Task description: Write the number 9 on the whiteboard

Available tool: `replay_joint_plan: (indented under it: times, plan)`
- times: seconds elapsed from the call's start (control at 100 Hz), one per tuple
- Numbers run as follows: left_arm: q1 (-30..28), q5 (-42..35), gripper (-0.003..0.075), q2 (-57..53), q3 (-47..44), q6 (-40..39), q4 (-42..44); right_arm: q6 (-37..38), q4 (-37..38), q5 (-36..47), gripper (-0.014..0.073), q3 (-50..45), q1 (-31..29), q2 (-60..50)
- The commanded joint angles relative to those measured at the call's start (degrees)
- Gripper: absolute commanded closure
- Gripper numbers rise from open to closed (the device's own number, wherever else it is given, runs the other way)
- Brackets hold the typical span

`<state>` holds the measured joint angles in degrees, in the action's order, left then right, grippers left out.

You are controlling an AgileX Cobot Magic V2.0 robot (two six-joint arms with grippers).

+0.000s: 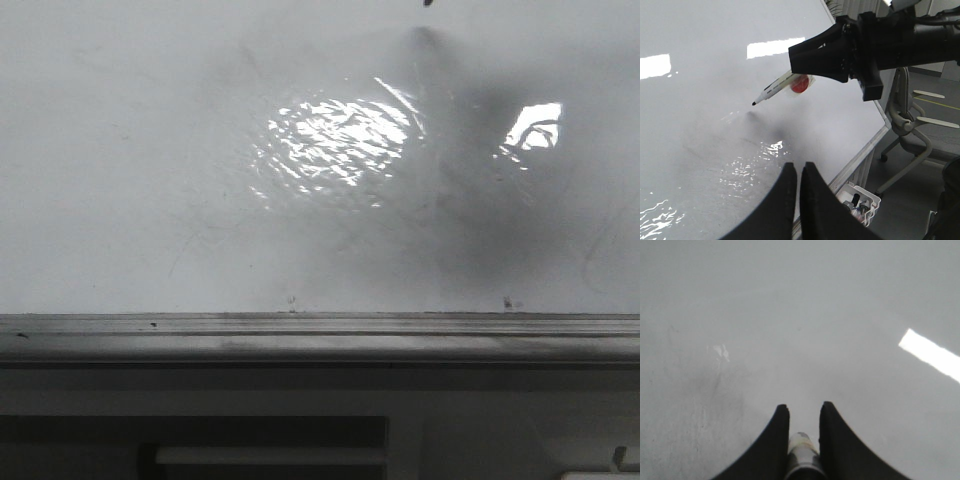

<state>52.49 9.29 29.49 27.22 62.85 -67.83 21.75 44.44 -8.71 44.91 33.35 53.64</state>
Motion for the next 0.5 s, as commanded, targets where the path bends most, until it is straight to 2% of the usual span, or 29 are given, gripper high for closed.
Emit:
replay_joint_plan:
  times: [0.0,0.23,0.38,0.49]
  plan:
    - [0.16,-2.06,0.0741,0.09,1.58,-0.62,-1.12,0.28,0.03,2.24,0.0634,1.52,-0.40,0.98]
    - [0.16,-2.06,0.0741,0.09,1.58,-0.62,-1.12,0.28,-0.30,1.74,0.0634,1.52,-0.40,3.38]
    - [0.16,-2.06,0.0741,0.09,1.58,-0.62,-1.12,0.28,-3.54,3.58,0.0634,1.52,0.37,4.53]
    - [0.16,-2.06,0.0741,0.09,1.58,-0.62,-1.12,0.28,-3.68,-1.02,0.0634,1.52,2.22,4.53]
